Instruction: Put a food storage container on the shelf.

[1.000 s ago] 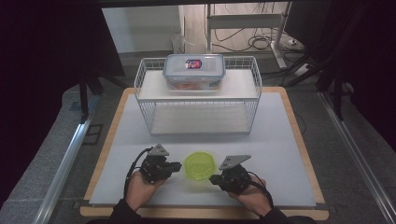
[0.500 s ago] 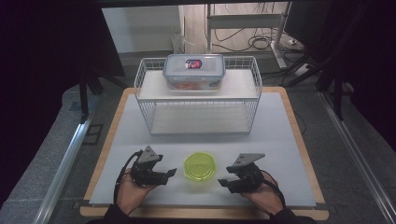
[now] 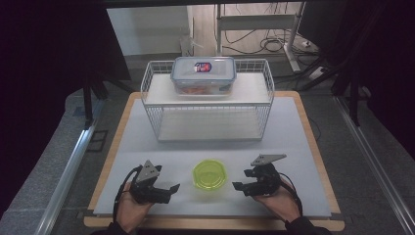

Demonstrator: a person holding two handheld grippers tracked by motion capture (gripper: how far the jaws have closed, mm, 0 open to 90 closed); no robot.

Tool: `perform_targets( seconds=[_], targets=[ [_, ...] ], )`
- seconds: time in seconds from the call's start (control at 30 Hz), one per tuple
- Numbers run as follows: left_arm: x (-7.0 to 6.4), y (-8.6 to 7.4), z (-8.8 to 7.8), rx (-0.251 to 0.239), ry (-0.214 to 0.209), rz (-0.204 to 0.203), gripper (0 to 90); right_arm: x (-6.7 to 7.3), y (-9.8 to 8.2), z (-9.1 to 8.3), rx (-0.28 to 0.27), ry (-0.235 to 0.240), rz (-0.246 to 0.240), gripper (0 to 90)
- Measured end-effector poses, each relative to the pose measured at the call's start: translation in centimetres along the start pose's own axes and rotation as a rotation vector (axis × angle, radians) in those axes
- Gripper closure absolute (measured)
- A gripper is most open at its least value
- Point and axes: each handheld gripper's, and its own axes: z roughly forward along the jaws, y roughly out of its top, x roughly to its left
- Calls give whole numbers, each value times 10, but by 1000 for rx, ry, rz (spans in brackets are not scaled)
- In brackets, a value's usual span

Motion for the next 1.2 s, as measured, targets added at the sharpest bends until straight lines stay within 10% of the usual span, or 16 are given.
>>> perform_targets(
  seconds=[0.5, 0.8, 1.2],
  targets=[
    [-5, -8, -3, -3, 28, 25, 70, -9, 19, 5, -89, 109, 126, 533],
    [-6, -9, -1, 5, 22, 37, 71, -9, 26, 32, -84, 189, 277, 551],
    [-8, -9, 1, 11, 14, 48, 73, -18, 19, 44, -87, 306, 486, 800]
  ],
)
